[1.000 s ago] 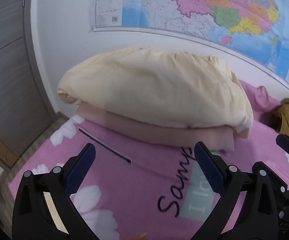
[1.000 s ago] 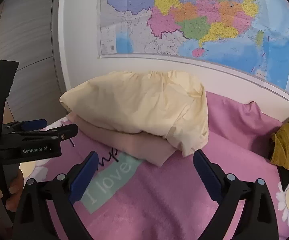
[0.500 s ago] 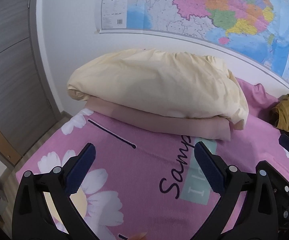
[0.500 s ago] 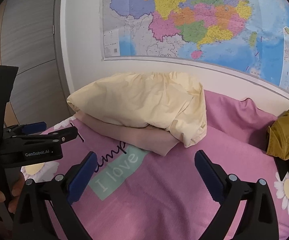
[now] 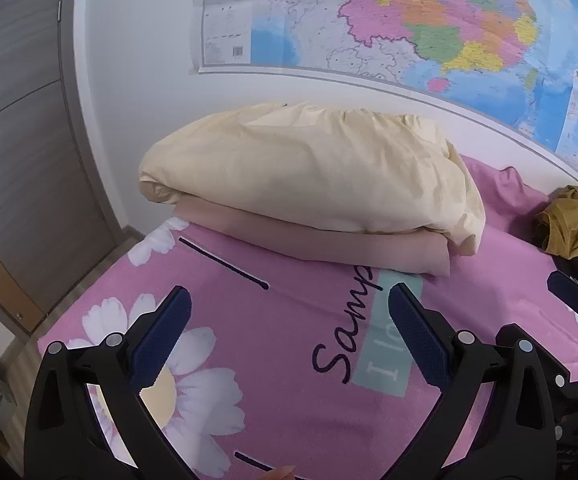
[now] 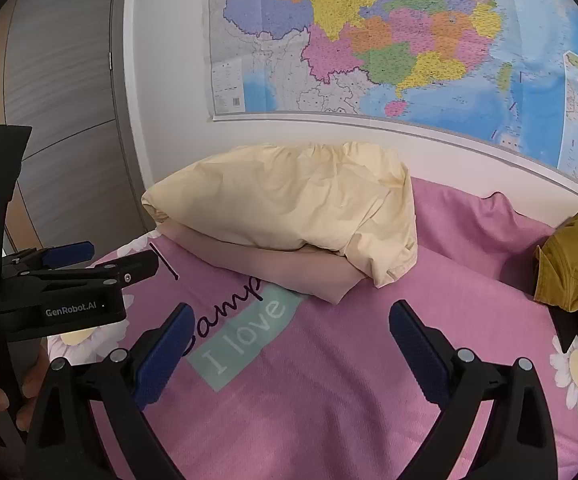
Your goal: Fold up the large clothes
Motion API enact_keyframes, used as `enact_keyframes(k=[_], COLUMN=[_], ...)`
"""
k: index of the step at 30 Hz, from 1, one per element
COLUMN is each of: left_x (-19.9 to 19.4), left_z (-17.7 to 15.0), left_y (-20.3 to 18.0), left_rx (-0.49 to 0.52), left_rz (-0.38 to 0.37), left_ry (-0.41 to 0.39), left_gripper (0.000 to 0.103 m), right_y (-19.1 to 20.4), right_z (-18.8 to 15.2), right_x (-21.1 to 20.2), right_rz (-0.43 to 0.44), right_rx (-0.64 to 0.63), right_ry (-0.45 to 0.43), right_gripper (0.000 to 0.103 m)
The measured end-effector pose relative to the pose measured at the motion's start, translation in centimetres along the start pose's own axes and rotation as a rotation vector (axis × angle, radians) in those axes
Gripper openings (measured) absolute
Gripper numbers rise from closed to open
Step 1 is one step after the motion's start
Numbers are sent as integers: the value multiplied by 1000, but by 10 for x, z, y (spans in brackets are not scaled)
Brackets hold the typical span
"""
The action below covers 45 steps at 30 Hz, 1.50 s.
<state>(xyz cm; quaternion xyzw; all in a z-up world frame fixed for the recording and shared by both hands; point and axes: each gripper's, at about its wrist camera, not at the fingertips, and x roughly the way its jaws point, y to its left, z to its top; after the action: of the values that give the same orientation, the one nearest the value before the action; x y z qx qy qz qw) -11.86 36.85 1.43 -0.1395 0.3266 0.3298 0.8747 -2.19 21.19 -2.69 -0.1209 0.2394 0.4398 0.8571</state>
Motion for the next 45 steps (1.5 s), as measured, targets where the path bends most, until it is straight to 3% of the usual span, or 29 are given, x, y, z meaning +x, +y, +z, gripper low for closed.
enact_keyframes(k=[45], left_x=[-20], left_z=[-11], left_y=[-3], left_rx=[19], left_rz=[27], left_ry=[-8], left_gripper=[98], right_y=[3], right_z=[-6], right_x=[-21], right_rz=[-9], right_rx=[22], right_ry=[-32], right_gripper=[96])
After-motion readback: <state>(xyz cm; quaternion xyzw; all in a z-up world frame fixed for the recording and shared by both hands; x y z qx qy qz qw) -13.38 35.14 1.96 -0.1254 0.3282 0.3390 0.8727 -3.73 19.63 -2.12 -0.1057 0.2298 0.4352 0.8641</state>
